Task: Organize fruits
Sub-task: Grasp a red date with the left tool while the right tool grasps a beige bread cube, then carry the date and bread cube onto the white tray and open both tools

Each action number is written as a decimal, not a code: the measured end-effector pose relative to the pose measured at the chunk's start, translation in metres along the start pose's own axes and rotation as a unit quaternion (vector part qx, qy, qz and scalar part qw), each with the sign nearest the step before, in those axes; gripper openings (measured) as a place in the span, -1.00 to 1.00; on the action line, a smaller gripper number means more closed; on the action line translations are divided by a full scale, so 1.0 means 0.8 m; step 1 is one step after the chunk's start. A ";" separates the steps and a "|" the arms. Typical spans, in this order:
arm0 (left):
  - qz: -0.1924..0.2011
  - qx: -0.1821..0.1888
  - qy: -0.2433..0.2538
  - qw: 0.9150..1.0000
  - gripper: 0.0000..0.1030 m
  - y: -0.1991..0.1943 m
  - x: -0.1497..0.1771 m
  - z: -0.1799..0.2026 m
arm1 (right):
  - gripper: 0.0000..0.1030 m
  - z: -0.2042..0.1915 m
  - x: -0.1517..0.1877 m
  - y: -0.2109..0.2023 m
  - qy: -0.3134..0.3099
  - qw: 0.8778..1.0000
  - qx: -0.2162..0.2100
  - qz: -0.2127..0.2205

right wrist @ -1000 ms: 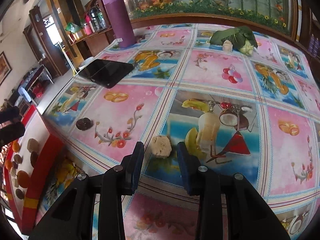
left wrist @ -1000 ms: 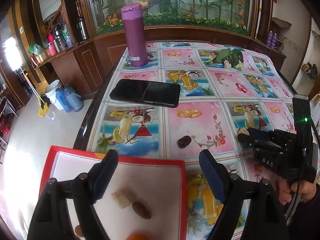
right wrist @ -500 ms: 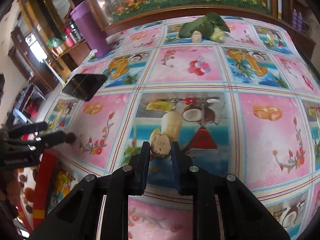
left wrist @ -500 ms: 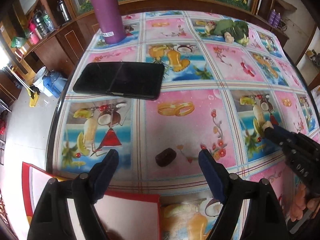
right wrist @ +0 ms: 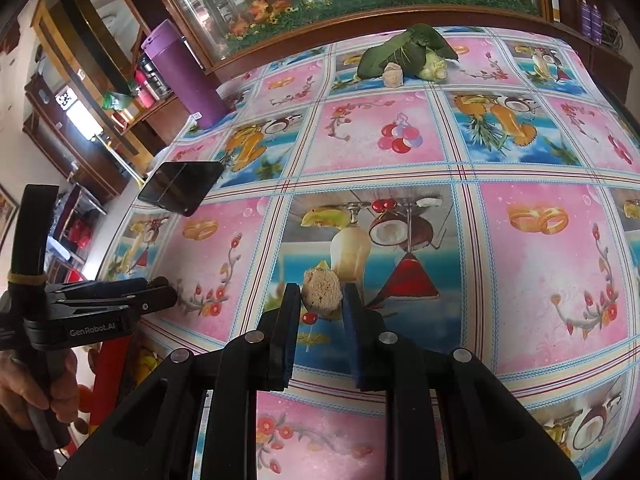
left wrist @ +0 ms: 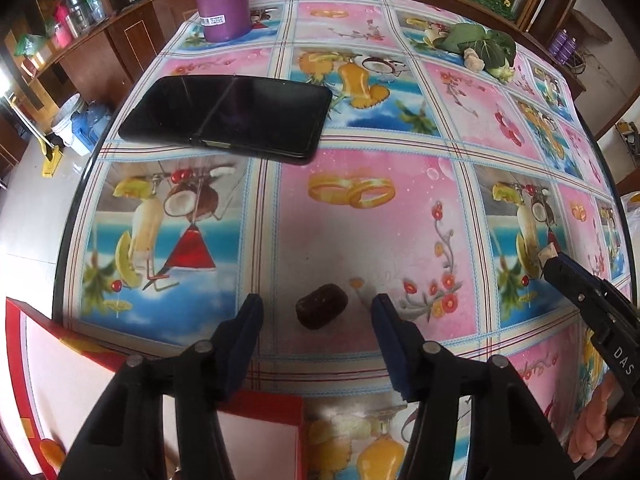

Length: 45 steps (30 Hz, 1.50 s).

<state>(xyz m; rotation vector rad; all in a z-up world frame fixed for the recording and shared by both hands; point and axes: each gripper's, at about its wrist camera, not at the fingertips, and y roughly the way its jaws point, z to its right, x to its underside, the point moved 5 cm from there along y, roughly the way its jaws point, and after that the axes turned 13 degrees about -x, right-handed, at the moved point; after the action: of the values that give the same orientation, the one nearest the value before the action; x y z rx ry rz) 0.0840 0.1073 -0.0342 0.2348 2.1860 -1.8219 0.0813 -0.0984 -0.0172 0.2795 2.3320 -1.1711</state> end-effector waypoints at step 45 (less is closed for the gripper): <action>0.184 -0.047 -0.148 0.971 -0.47 -0.163 0.284 -0.223 | -0.61 -0.216 0.082 -0.023 -0.129 0.976 -0.166 0.059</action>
<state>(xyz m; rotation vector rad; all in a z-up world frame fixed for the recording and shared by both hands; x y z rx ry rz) -0.1906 0.2449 0.0436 0.3022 1.8696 -1.4454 -0.0424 0.0248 0.0463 0.1346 2.1991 -0.6990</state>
